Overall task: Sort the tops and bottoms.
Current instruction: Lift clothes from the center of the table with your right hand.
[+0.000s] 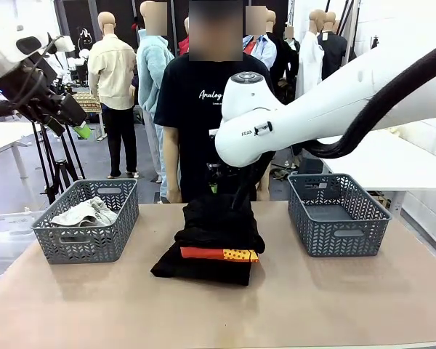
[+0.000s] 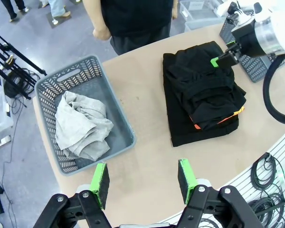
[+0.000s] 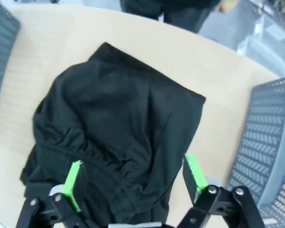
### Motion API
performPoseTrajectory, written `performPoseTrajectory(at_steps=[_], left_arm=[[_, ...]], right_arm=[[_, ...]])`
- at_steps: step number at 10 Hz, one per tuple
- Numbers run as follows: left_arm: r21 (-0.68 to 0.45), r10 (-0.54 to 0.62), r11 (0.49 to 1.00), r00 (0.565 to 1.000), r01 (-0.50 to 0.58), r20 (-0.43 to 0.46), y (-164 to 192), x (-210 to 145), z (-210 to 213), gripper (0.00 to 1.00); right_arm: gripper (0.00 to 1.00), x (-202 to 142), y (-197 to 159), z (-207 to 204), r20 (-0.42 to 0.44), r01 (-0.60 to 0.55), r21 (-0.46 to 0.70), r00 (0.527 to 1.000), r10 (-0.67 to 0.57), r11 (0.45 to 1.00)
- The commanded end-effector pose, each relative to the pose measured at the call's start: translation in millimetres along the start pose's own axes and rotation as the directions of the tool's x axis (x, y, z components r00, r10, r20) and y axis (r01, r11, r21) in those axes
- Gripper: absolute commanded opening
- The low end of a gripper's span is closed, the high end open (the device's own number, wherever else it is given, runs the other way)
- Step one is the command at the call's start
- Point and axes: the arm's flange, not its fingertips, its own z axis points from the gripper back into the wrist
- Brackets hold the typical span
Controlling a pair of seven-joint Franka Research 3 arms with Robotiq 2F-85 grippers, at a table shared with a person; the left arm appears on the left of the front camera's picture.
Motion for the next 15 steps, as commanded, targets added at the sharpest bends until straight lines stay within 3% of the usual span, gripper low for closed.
performPoseTrajectory(at_steps=[1, 3, 6, 11, 12, 15], left_arm=[[0.004, 0.008, 1.000, 1.000, -0.008, 0.005, 0, 0, 1, 0.76], [0.004, 0.008, 1.000, 1.000, -0.008, 0.005, 0, 0, 1, 0.76], [0.004, 0.008, 1.000, 1.000, -0.008, 0.005, 0, 0, 1, 0.76], [0.004, 0.008, 1.000, 1.000, -0.008, 0.005, 0, 0, 1, 0.76], [0.004, 0.008, 1.000, 1.000, -0.008, 0.005, 0, 0, 1, 0.76], [0.004, 0.008, 1.000, 1.000, -0.008, 0.005, 0, 0, 1, 0.76]], right_arm=[[1.00, 18, 12, -11, -0.035, 0.088, -0.017, 0.995, -0.089, 0.996], [1.00, 20, 8, -40, -0.131, 0.127, -0.022, 0.983, -0.129, 0.992], [1.00, 16, 14, -61, -0.214, 0.058, -0.016, 0.975, -0.060, 0.998], [1.00, 4, 15, -88, -0.295, 0.022, 0.030, 0.955, -0.012, 0.999], [0.95, 2, 12, -90, -0.296, 0.020, 0.024, 0.955, -0.012, 1.000], [0.39, -1, 10, -91, -0.304, 0.014, 0.023, 0.953, -0.006, 1.000]])
